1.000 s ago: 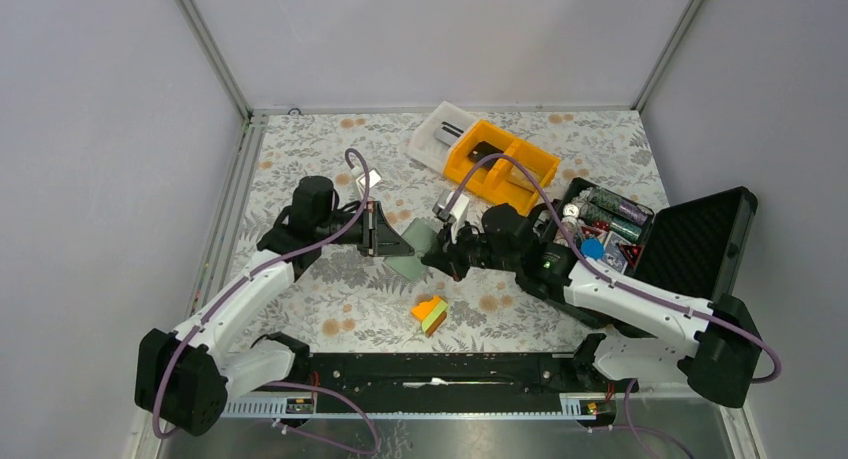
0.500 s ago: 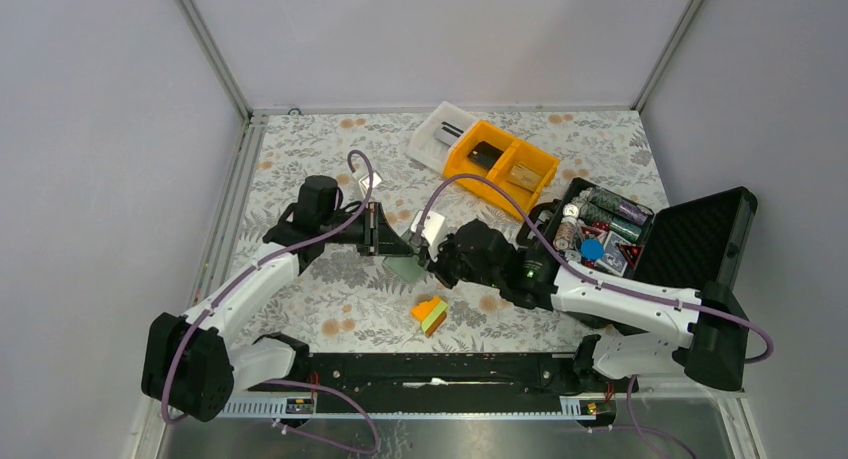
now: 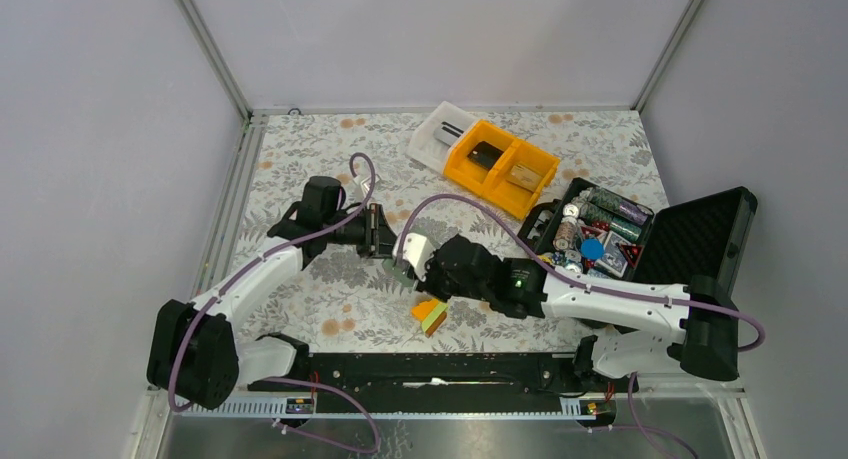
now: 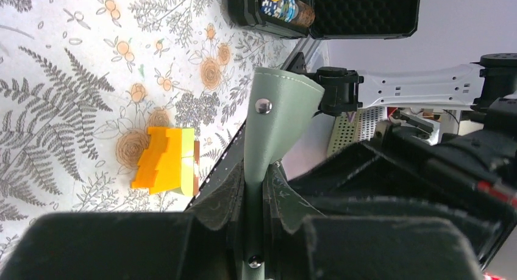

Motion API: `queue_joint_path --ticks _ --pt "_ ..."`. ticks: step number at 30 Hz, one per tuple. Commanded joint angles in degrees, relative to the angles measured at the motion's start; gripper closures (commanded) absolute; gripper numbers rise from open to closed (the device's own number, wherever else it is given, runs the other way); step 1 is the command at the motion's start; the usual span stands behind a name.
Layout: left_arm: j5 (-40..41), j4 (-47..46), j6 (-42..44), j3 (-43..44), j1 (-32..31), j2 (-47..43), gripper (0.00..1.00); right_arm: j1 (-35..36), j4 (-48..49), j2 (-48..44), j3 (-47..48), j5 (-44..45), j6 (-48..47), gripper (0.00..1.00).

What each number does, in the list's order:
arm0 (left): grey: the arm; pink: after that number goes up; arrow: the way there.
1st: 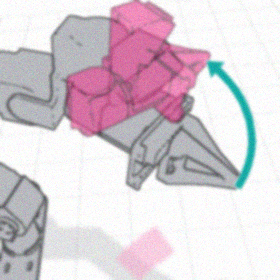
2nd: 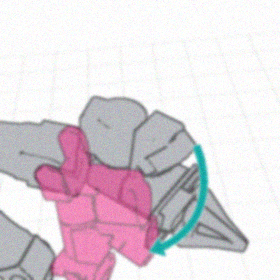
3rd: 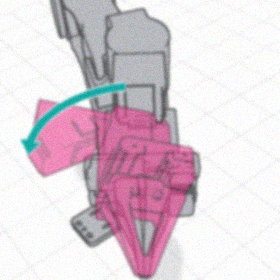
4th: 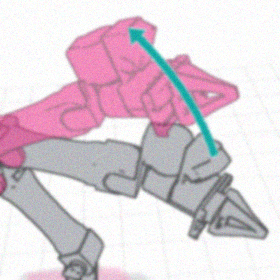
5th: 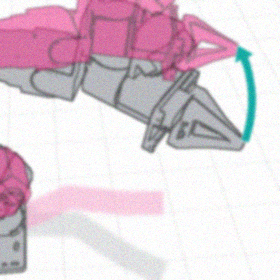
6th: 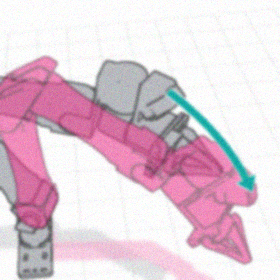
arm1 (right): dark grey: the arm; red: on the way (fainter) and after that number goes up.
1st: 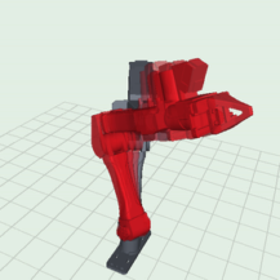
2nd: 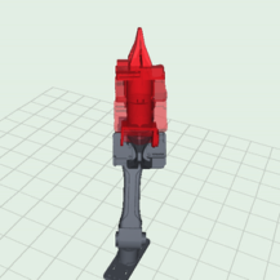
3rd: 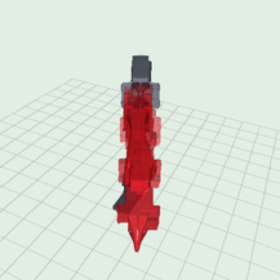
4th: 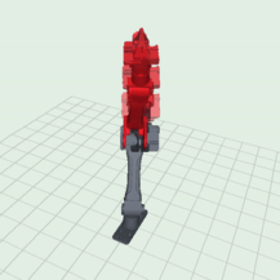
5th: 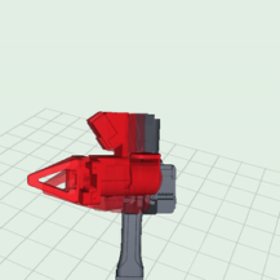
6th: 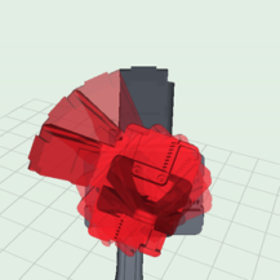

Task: Put the credit cards into the card holder
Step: Open the card holder, then place the card holder at the center of the board.

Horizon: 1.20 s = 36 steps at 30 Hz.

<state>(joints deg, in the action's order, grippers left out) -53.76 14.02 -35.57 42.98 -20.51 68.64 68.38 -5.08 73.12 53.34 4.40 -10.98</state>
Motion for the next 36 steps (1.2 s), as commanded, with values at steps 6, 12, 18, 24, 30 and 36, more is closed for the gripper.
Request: queue_joint_path --ticks 6,12,18,24,30,36 --pt "5.36 -7.14 -1.17 2.13 2.06 2.46 1.0 7.0 1.32 0.71 4.44 -7.48 -1.18 1.0" --pt "15.54 -3.64 3.04 1.77 1.83 -3.17 1.0 6.46 10.31 -5.96 -0.53 11.65 6.86 0.43" --pt "25.78 -9.51 0.82 -2.91 -0.64 -13.96 1.0 -5.35 16.8 -15.13 -8.45 4.33 25.68 0.34" --pt "31.13 -16.15 -2.43 -9.22 -5.84 -21.33 1.0 -12.14 24.82 -15.27 -13.54 -4.7 40.79 0.34" --pt "34.12 -24.54 -8.93 -17.87 -7.49 -29.47 1.0 -17.33 30.78 -11.29 -16.19 -17.32 47.89 0.21" --pt "34.67 -26.51 -11.27 -21.06 -7.69 -33.26 1.0 -17.48 29.69 -6.84 -16.33 -16.42 50.82 0.32"
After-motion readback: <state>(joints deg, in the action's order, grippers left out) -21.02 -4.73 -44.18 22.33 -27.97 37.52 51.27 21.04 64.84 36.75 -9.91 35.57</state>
